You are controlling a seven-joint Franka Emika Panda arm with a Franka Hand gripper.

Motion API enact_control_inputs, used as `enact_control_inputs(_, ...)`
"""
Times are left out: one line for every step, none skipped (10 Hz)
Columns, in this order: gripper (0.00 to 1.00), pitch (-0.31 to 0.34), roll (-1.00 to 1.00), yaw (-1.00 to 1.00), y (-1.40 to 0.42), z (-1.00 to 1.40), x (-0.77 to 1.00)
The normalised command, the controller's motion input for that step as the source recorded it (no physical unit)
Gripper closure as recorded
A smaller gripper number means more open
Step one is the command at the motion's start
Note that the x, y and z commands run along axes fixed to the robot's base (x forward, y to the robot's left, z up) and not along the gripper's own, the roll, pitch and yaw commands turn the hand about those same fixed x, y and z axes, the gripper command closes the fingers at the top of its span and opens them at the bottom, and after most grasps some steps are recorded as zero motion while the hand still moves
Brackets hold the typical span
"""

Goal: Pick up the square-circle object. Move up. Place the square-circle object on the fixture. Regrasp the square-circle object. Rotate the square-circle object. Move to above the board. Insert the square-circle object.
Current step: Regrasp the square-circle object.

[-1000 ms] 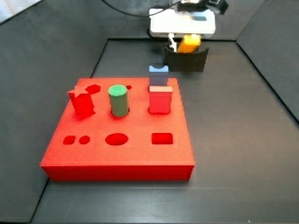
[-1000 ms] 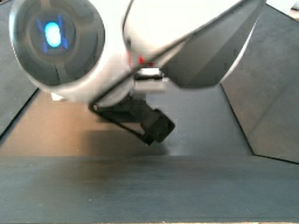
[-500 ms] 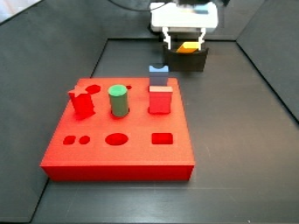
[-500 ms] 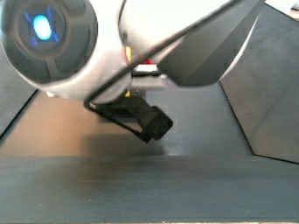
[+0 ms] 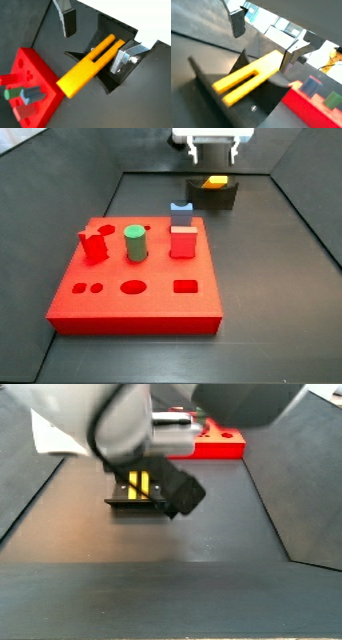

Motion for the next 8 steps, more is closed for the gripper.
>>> enact_control_inputs(0.0, 0.117, 0.04, 0.01, 0.0, 0.32, -0.02)
enact_control_inputs(0.0, 0.025, -0.07, -0.05, 0.0, 0.0, -1.0)
enact_control_inputs(0.0, -0.011, -0.08, -0.07, 0.0, -0.03, -1.0)
enact_control_inputs(0.0, -0.039, -0.06, -0.08, 0.0, -0.01, -1.0)
enact_control_inputs(0.0, -0.056, -0.03, -0.07, 0.0, 0.01, -1.0)
enact_control_inputs(0.0, -0.065, 0.01, -0.05, 0.0, 0.01, -1.0)
enact_control_inputs(0.0, -0.071, 0.03, -0.03, 0.0, 0.01, -1.0)
enact_control_inputs(0.0, -0.075, 0.06, -0.02, -0.01, 0.02, -1.0)
